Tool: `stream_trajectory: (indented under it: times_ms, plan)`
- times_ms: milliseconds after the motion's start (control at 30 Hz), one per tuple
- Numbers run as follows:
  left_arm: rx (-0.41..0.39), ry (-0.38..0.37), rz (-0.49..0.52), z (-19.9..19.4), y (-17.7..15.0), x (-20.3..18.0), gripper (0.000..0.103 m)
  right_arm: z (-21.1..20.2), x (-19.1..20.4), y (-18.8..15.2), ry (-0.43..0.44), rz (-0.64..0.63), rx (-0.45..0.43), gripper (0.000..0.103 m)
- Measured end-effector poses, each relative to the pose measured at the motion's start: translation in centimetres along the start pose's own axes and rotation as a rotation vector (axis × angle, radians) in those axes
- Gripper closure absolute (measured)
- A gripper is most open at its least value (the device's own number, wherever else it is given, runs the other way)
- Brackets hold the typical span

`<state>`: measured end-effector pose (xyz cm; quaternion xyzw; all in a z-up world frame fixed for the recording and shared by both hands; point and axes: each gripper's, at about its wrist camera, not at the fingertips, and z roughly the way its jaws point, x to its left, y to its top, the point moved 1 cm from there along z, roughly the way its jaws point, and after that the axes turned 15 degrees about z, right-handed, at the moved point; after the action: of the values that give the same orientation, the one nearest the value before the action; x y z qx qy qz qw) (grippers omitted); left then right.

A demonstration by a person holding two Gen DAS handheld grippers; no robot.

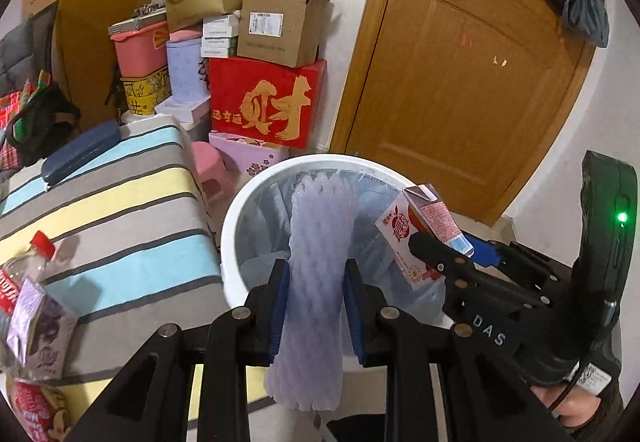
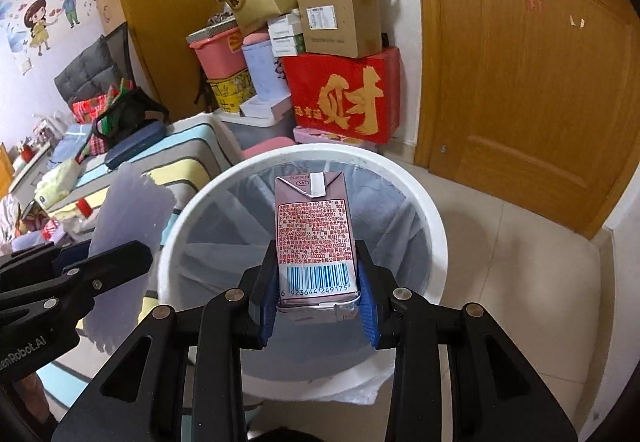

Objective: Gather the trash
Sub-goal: 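Carry both items to the white bin and open both tools to drop them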

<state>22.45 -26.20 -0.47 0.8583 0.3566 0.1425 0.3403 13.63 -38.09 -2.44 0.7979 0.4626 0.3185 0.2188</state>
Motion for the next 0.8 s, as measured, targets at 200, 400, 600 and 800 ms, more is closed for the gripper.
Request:
stream_trajectory:
  times_ms: [200,400,600,800]
  plan:
    - [0.013,0.007,-0.008,1.4,0.4,0.0,0.074,0.9,-1.1,0.3,-0.036,-0.003,0.015,0.068]
    - [-0.008,0.026,-0.007,1.0,0.4,0.3,0.046,0.8,-1.5,0.5,-0.045,-0.004,-0.012,0.049]
    - [-0.006,0.040,-0.027,0.2,0.0,0.9,0.046,0.1,-1.6,0.4,-0.044,0.024,-0.026,0.035]
    - [-0.018,0.080,-0.028,-1.6,-0.9,1.3,0.046,-0.6,-0.9,0.2,-0.038,0.029,-0.049,0.035]
